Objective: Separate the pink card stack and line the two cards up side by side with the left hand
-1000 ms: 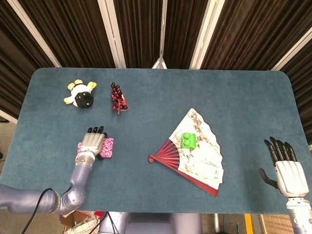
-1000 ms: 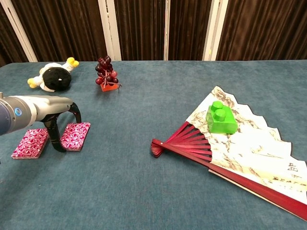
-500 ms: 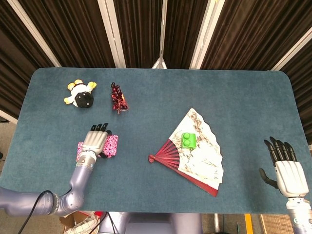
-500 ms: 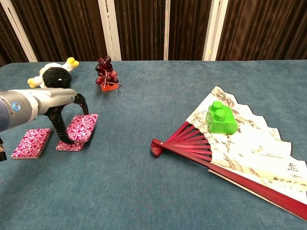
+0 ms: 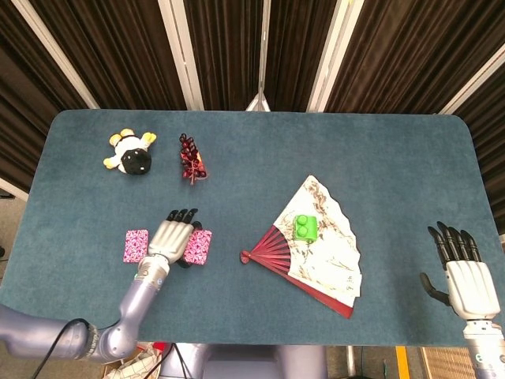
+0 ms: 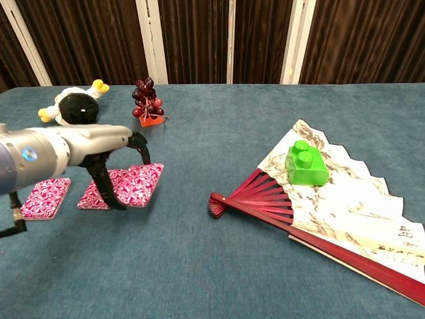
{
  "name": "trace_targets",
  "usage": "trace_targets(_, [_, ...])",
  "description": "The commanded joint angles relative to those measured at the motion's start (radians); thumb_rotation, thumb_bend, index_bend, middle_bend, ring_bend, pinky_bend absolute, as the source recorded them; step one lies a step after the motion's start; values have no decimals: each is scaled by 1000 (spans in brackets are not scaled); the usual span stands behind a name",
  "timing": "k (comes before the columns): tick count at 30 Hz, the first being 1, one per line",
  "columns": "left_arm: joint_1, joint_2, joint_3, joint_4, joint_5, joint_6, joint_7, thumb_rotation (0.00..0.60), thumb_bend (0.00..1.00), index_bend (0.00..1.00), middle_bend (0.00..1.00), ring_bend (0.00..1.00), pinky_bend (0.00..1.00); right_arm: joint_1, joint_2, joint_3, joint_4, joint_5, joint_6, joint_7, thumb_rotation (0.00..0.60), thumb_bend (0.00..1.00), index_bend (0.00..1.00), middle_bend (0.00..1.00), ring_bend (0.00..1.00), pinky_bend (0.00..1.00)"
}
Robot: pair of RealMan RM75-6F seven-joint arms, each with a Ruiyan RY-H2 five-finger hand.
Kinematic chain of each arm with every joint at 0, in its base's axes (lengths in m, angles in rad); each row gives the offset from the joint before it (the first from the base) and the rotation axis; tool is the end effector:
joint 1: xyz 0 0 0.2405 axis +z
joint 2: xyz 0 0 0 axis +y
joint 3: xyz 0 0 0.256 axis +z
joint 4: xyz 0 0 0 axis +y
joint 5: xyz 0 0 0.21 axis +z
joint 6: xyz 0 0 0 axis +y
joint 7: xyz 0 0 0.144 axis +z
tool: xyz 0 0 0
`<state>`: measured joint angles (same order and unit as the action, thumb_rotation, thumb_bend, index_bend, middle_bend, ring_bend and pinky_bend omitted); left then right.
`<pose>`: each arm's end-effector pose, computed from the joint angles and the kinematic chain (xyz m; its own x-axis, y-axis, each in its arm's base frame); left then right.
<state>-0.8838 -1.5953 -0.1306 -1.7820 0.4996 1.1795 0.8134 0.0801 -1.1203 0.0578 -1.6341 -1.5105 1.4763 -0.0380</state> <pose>-0.1179 0.3016 -0.0399 0.4975 0.4543 0.7390 0.8660 -0.2103 -0.4537 -0.3056 -0.1808 0.1560 0.4090 -0.0061 0.9125 -0.9124 -0.0180 0.4088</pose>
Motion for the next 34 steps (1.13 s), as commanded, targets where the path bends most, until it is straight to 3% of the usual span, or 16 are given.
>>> trace_targets(1, [-18, -49, -14, 43, -36, 2, 15, 600, 401, 503, 0, 0, 12, 0, 0, 0, 1, 0, 0, 1, 600, 366, 0, 0, 0, 51])
trace_targets(8, [-42, -91, -24, 73, -102, 15, 66, 600, 248, 121, 0, 0, 10, 0, 1, 0, 2, 0, -1, 0, 600, 366, 0, 0, 0, 51])
trace_targets(15, [-40, -66, -30, 42, -114, 34, 75, 600, 236, 54, 0, 0, 10, 0, 2, 0, 2, 1, -1, 1, 600, 367, 0, 0, 0, 51])
trace_targets(16, [-20, -29, -39, 1, -85, 63, 43, 600, 236, 48, 0, 0, 10, 0, 2, 0, 4, 2, -3, 0, 600, 367, 0, 0, 0, 51])
trace_targets(19, [49, 77, -1, -111, 34, 97, -40, 600, 236, 41, 0, 0, 10, 1, -1, 0, 6, 3, -3, -4, 600, 366, 0, 0, 0, 51])
trace_targets(24, [183, 232, 126, -202, 306, 188, -167, 600, 235, 40, 0, 0, 10, -1, -4, 1, 7, 3, 1, -18, 600, 366, 0, 0, 0, 51])
trace_targets(29, [323, 352, 272, -189, 586, 312, -279, 600, 226, 28, 0, 0, 10, -1, -9, 3, 8, 4, 4, -35, 600, 366, 0, 0, 0, 51])
trace_targets(34, [446, 414, 361, -99, 778, 440, -387, 600, 218, 7, 0, 0, 6, -3, -12, 4, 5, 6, 9, -54, 600, 367, 0, 0, 0, 51])
